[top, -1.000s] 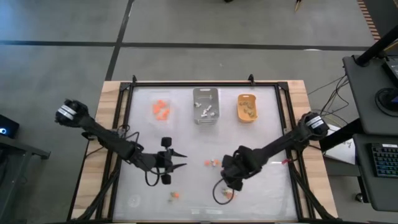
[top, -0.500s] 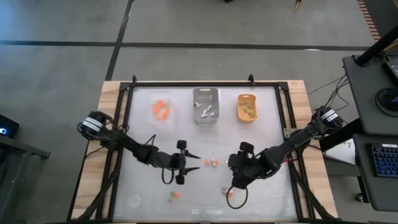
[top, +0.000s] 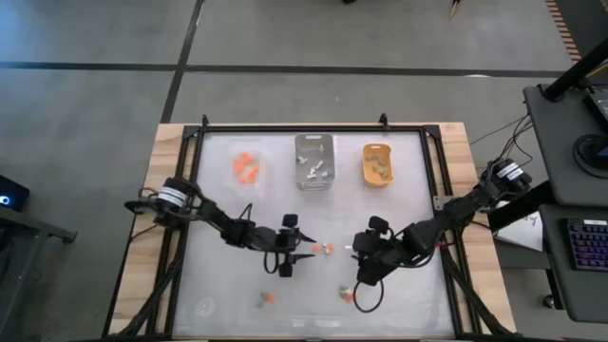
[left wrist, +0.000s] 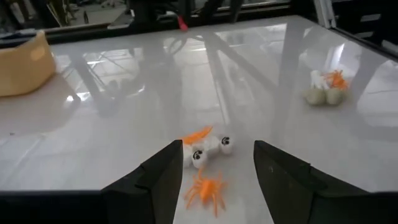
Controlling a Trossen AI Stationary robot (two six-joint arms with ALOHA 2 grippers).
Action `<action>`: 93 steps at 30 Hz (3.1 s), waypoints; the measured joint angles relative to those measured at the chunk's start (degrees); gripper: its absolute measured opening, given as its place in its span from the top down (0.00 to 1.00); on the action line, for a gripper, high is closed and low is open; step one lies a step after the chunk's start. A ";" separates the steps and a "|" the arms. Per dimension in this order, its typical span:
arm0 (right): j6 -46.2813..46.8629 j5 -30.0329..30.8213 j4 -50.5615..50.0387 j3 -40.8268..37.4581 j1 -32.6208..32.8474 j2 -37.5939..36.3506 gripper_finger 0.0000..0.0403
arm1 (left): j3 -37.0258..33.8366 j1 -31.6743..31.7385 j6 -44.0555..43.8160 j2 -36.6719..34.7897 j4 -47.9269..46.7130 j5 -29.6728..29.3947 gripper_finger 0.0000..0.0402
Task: Sort Halloween decoration
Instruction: Put the orange spider toy into the transparent white bin
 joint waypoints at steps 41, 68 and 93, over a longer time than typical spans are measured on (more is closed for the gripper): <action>-0.66 1.46 3.29 -1.08 -1.40 -0.22 0.54 | 3.95 4.58 -0.06 4.43 -10.19 7.63 0.84; -0.60 2.51 4.80 -1.03 -1.40 -0.22 0.54 | 2.42 4.77 -0.03 1.53 -11.16 5.97 0.99; -0.92 3.82 6.34 -1.03 -1.40 -0.20 0.54 | -8.45 4.74 0.09 -25.41 -20.02 -3.82 1.00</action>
